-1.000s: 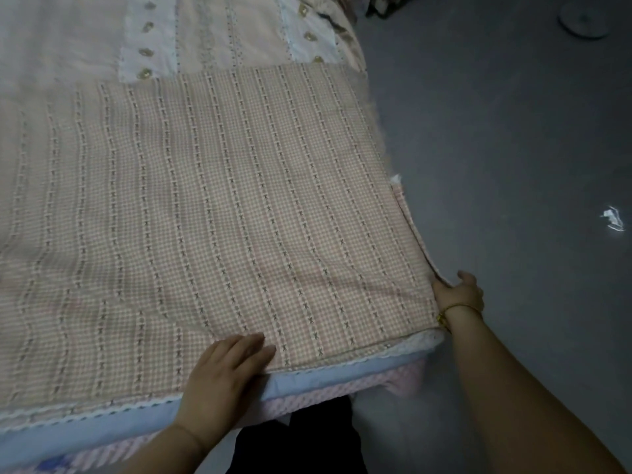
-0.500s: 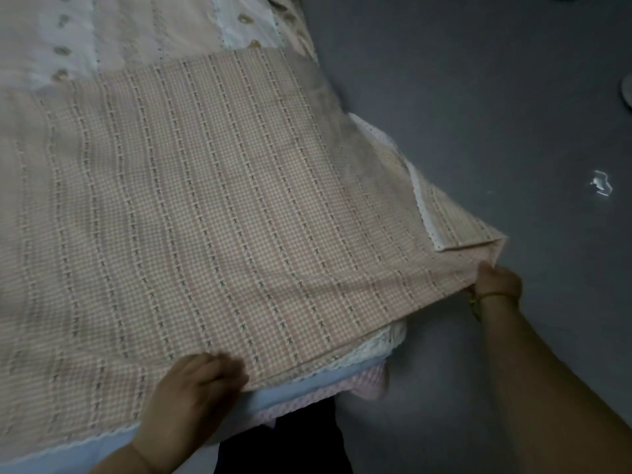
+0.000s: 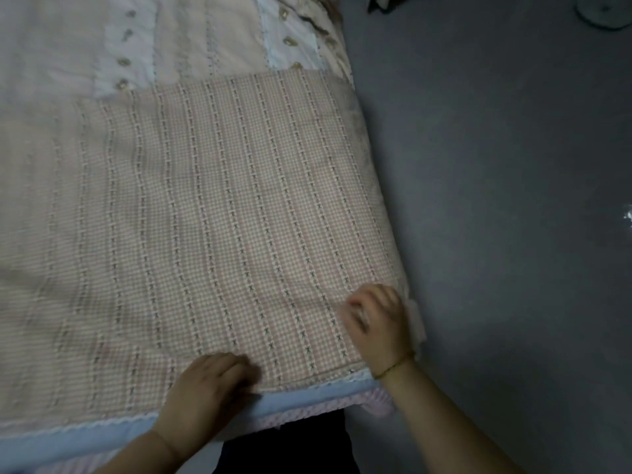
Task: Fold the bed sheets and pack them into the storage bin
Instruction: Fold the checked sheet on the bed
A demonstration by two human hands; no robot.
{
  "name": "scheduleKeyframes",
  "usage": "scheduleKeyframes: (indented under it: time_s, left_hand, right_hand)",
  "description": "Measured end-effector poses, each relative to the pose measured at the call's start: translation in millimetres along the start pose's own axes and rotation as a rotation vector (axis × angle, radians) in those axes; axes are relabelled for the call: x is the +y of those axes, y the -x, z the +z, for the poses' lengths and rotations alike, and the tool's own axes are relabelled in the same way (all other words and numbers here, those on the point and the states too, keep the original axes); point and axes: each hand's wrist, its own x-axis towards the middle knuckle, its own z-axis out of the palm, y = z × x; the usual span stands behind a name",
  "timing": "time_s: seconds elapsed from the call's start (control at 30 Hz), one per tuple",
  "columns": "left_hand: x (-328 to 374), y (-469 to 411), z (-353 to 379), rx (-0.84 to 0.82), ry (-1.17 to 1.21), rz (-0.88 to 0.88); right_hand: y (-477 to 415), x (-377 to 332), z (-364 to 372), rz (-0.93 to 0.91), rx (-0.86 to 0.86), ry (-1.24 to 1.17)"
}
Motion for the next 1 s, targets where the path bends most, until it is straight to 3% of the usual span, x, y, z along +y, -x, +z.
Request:
scheduleKeyframes:
  time_s: [0.07,0.17,0.3,0.4,0.57,0.83,1.0]
  left_hand:
    - [-10,17,-6,0.025,-0.003,-0.064]
    - [-23,41,-13,0.061,-0.007,-0.141]
    - [-29,47,-23,0.12,-0.012,-0.227]
    - [-28,57,-30,0.182,0.023,-0.197]
    - [-37,78,-25,0.11,-0.025,-0.148]
    - [-91,142,-63,0.182,-0.083,-0.399]
    - [-111,177,-91,0.183,-0.233,-0.566]
  right_hand:
    - [22,-25,23,-0.279,-0.115,0.072]
    - [51,-48,55,-0.447,-0.277,0.244]
    - [50,-55,71,-0.468,-0.214,0.278]
    - [59,-62,67,-0.503,-0.157,0.245]
    - [67,-57,68,-0.521,-0.225,0.308]
    - [63,-126,137,-0.687,-0.292,0.328]
    - [55,-176,189,-0.657,-0.407,0.29]
